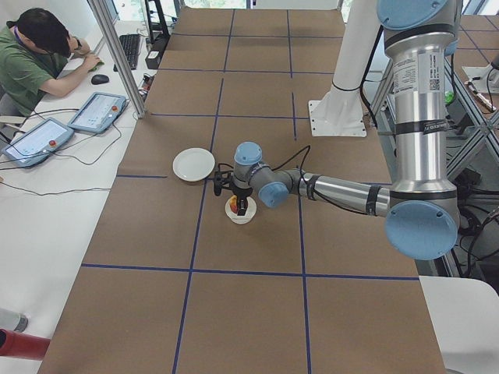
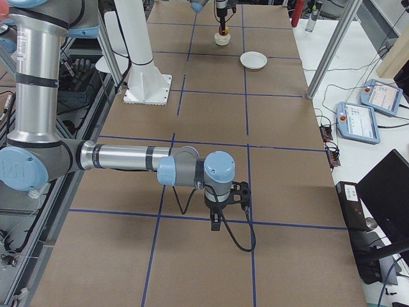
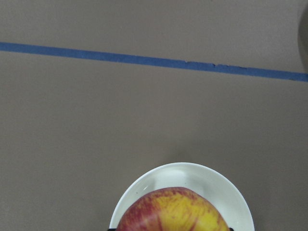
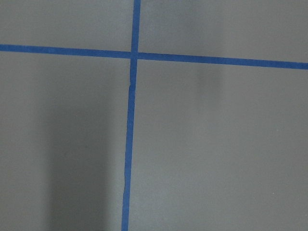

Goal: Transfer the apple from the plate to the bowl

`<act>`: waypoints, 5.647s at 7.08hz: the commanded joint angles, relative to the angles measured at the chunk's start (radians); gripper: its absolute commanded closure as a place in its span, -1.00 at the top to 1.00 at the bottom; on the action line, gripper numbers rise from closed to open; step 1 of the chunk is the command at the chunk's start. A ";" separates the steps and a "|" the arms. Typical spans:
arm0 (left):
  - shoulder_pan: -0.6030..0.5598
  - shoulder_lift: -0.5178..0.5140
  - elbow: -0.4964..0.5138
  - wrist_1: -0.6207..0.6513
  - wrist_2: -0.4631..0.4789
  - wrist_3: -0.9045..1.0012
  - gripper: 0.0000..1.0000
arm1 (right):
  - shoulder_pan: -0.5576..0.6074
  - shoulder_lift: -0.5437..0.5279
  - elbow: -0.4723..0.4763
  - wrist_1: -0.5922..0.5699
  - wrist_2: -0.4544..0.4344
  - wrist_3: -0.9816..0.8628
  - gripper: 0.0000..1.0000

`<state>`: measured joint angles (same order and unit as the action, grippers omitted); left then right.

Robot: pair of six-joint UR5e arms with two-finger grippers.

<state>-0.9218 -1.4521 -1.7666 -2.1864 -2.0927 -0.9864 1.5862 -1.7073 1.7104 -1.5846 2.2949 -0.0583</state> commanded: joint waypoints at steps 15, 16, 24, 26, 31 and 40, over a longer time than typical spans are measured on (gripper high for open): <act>-0.332 0.029 -0.033 0.167 -0.083 0.541 0.98 | 0.000 0.000 0.000 0.000 0.000 0.000 1.00; -0.436 0.030 -0.036 0.257 -0.083 0.704 0.98 | 0.000 0.000 0.000 0.000 0.000 0.000 1.00; -0.693 0.081 -0.044 0.562 -0.196 1.017 1.00 | 0.000 0.000 0.000 0.000 0.000 0.000 1.00; -0.693 0.084 -0.047 0.559 -0.196 1.017 1.00 | 0.000 0.000 0.000 0.000 0.000 0.000 1.00; -0.692 0.073 -0.031 0.513 -0.196 1.017 1.00 | 0.000 0.000 0.000 0.000 0.001 0.000 1.00; -0.693 0.073 -0.040 0.514 -0.196 1.017 1.00 | 0.000 0.000 0.000 0.000 0.000 0.000 1.00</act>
<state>-1.6139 -1.3791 -1.8055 -1.6721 -2.2887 0.0307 1.5861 -1.7073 1.7104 -1.5846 2.2948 -0.0584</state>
